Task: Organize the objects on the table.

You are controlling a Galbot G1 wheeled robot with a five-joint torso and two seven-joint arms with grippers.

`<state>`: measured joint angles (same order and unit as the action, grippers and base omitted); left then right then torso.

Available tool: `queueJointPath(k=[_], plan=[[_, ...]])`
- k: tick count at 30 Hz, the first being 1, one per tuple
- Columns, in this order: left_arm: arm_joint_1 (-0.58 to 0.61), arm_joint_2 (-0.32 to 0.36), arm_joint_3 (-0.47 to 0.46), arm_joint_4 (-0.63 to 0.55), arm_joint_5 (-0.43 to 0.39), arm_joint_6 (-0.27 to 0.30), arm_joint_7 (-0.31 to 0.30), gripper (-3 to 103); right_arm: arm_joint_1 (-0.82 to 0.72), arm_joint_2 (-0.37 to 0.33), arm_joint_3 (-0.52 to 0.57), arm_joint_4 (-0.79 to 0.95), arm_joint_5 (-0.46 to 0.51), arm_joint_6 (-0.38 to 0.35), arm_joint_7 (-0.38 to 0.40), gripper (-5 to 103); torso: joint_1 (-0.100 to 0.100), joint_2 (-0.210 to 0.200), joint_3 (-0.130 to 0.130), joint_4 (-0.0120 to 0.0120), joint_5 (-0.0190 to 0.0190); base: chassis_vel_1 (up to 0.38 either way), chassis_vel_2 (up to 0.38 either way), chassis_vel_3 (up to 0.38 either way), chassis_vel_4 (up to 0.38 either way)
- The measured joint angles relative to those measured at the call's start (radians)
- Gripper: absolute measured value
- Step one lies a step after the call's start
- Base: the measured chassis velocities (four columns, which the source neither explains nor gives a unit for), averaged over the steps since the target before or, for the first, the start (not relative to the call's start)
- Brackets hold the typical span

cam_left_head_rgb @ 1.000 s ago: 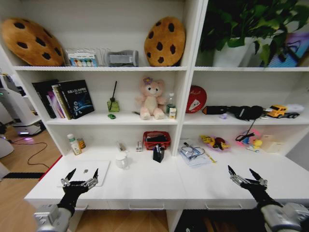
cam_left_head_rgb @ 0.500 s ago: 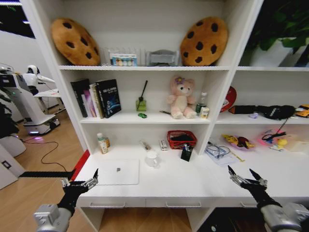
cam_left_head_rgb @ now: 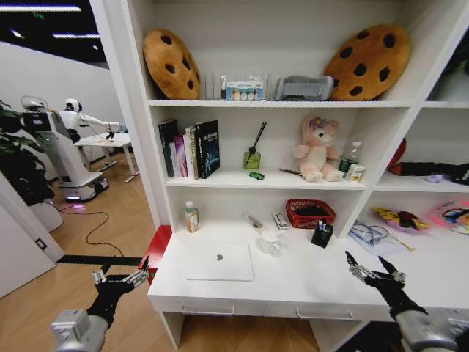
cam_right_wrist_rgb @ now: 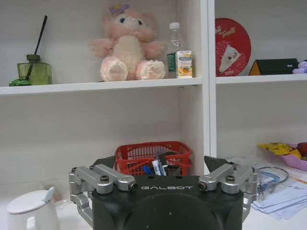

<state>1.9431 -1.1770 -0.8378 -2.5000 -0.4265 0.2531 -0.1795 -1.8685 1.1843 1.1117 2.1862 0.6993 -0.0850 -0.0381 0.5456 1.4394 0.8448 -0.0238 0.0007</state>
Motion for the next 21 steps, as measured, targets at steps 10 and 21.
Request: queueJointPath(k=[10,21], plan=[[0.0,0.0,0.0,0.0,0.0,0.0,0.0,100,0.0,0.0,0.0,0.0,0.0,0.0,0.0,100,-0.001,0.0,0.0,0.0005,-0.0006,0.077,-0.127,-0.098,0.122],[0.0,0.0,0.0,0.0,0.0,0.0,0.0,100,0.0,0.0,0.0,0.0,0.0,0.0,0.0,100,-0.001,0.001,0.0,0.0003,-0.0005,0.237,-0.226,-0.252,0.23]])
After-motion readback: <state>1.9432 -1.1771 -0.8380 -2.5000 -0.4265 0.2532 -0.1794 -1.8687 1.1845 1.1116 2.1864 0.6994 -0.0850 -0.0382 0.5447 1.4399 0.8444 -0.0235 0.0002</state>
